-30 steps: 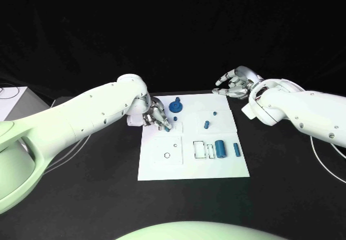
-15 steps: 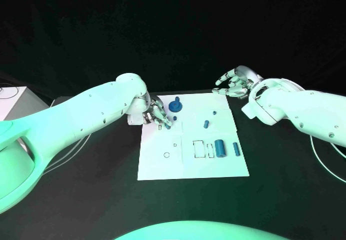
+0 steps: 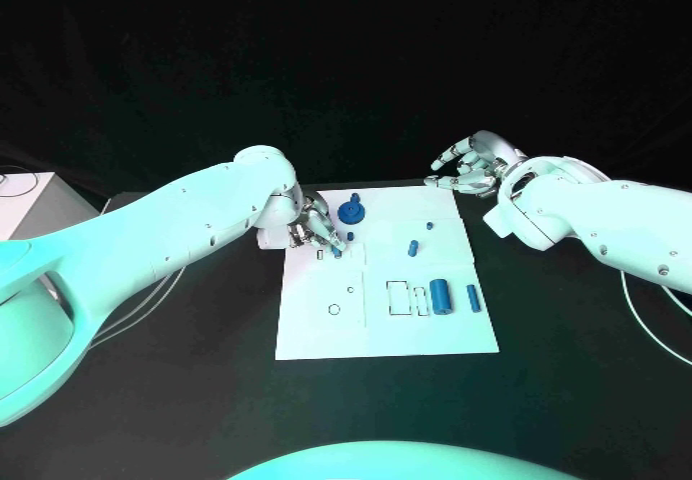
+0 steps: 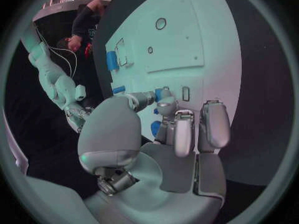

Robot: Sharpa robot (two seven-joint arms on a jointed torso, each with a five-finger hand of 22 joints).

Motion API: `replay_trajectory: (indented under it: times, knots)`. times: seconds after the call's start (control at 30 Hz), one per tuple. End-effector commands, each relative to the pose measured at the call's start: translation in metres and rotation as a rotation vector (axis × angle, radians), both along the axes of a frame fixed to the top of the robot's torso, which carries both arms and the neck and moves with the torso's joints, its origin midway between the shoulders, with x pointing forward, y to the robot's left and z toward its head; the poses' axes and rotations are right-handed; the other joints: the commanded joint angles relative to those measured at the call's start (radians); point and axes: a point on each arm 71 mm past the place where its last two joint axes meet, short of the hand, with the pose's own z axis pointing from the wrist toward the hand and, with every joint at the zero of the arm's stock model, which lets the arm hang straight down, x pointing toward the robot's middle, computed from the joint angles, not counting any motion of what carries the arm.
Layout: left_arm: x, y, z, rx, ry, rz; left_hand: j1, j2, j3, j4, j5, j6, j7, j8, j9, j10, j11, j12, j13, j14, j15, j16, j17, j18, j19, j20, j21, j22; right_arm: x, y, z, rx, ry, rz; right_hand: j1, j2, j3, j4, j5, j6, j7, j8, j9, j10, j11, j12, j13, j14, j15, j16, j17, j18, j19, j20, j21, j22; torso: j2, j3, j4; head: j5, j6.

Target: Assemble the parts on the task board

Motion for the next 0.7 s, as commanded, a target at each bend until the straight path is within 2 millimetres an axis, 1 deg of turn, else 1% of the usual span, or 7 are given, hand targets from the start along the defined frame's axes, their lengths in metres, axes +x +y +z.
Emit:
replay_trajectory:
  times: [0.03,0.17,0.23,0.47,0.7]
  knots:
    - [-0.0003,-0.0018,-0.0001,-0.001,0.004,-0.007,0.000,0.009,0.201,-0.205,0.005,0.000,-0.008,-0.004,0.001,0.001,0.006,-0.001,0.001,0.097,-0.003,0.005,0.249,-0.016,0.005,0.000,0.004,0.001,-0.0004,0.0016,0.0000,-0.004,-0.001,0.014,-0.009,0.001,0.006,-0.002,0.005,-0.006,0.001,0.003,-0.002,0.004,-0.001,0.003,0.164,0.096,0.005,-0.004,0.229,-0.008,0.044,0.003,-0.006,0.073,0.000,0.0008,-0.0001,0.001,-0.001]
    - [-0.0002,-0.0018,-0.0003,0.001,0.005,-0.007,0.000,0.009,0.201,-0.205,0.005,0.000,-0.008,-0.004,0.001,0.001,0.006,-0.001,0.001,0.097,-0.003,0.005,0.249,-0.016,0.005,0.000,0.004,0.001,-0.0004,0.0015,0.0000,-0.004,-0.001,0.014,-0.009,0.001,0.006,-0.002,0.005,-0.006,0.001,0.003,-0.002,0.004,-0.001,0.003,0.164,0.096,0.005,-0.004,0.229,-0.008,0.044,0.003,-0.006,0.073,0.000,0.0007,-0.0002,0.001,-0.001]
    - [-0.0002,-0.0019,-0.0004,0.003,0.005,-0.008,-0.001,0.009,0.201,-0.206,0.008,0.001,-0.008,-0.005,0.002,0.001,0.006,-0.002,-0.001,0.097,-0.003,0.005,0.249,-0.016,0.005,0.001,0.004,0.001,-0.0004,0.0014,0.0000,-0.004,-0.002,0.014,-0.009,0.001,0.006,-0.002,0.005,-0.006,0.001,0.003,-0.002,0.004,-0.001,0.003,0.164,0.096,0.005,-0.004,0.229,-0.008,0.044,0.003,-0.006,0.073,0.000,0.0000,0.0006,0.001,-0.001]
    - [0.0001,-0.0017,-0.0009,0.008,0.006,-0.010,-0.001,0.009,0.201,-0.206,0.008,0.001,-0.008,-0.005,0.002,0.001,0.006,-0.002,-0.001,0.097,-0.003,0.005,0.249,-0.016,0.005,0.001,0.004,0.001,-0.0003,0.0018,0.0000,-0.003,-0.002,0.015,-0.009,0.001,0.006,-0.002,0.005,-0.006,0.001,0.003,-0.002,0.004,-0.001,0.003,0.164,0.096,0.005,-0.004,0.229,-0.008,0.044,0.003,-0.006,0.073,0.001,0.0011,-0.0003,0.002,-0.001]
    - [-0.0004,-0.0019,-0.0010,0.009,0.010,-0.014,-0.001,0.009,0.201,-0.206,0.008,0.001,-0.008,-0.005,0.002,0.001,0.006,-0.002,-0.001,0.097,-0.003,0.005,0.249,-0.016,0.005,0.001,0.004,0.001,-0.0003,0.0015,0.0000,-0.003,-0.002,0.014,-0.009,0.001,0.006,-0.002,0.005,-0.006,0.001,0.003,-0.002,0.004,-0.001,0.003,0.164,0.096,0.005,-0.004,0.229,-0.008,0.044,0.003,-0.006,0.073,0.000,0.0005,-0.0003,0.003,-0.003]
